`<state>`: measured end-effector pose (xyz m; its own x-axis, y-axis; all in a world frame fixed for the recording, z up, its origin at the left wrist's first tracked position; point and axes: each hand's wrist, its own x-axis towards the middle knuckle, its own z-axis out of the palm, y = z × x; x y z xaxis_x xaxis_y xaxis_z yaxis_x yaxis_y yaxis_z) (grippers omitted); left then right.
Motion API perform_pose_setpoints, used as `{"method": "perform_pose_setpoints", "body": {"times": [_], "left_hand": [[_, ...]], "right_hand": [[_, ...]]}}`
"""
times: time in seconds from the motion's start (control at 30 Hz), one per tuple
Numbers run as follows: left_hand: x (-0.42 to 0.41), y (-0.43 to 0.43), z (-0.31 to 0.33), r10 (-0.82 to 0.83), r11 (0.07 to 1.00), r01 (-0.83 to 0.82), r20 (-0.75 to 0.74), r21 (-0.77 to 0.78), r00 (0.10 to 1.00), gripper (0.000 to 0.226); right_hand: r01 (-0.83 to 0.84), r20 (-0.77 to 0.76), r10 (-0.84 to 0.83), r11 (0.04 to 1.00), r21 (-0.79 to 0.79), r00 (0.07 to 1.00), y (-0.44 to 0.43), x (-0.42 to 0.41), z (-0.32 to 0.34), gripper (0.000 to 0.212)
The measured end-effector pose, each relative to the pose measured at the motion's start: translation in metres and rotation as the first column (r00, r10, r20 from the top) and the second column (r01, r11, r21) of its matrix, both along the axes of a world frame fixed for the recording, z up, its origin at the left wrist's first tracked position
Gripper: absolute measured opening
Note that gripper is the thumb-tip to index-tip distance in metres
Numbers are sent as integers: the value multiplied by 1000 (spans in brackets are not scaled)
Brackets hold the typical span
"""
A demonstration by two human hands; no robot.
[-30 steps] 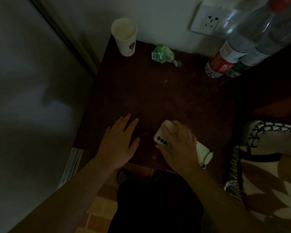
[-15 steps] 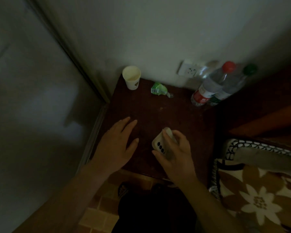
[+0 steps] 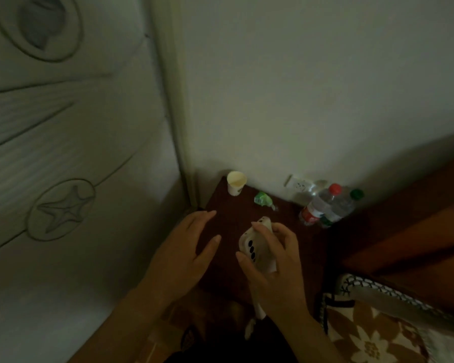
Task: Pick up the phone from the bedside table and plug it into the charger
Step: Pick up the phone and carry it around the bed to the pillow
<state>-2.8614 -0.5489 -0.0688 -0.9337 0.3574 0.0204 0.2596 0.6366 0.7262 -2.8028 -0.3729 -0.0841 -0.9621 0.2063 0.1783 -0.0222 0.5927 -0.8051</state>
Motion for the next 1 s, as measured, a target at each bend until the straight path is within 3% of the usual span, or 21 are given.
{"method": "perform_pose_setpoints", "body": {"times": [0.1,0.27,0.4,0.57,0.73,1.0], "left_hand": [[10,-11,15,74,997,-75,-25,-22,997,55],[31,-23,38,276,959,-280,-76,-44,958,46],[68,-22,41,472,880,-473,-38,-35,881,49],[126,-19,35,692,721,-692,-12,-34,722,51],[202,-36,43,846,532,-845,-7,-57,533,51],[356,-67,62,987,126,-990,-91,-57,131,51]], "right_hand": [[-87,-18,87,995,-45,996,-7,-8,11,48],[-365,-13,365,927,-82,931,-12,-25,23,42],[-544,-1,546,836,-72,838,-12,-31,26,42],[-670,-11,679,721,-177,734,-27,-20,21,41],[-832,28,854,512,-215,519,-70,14,20,46],[-982,-72,995,52,-179,66,-178,119,50,42]]}}
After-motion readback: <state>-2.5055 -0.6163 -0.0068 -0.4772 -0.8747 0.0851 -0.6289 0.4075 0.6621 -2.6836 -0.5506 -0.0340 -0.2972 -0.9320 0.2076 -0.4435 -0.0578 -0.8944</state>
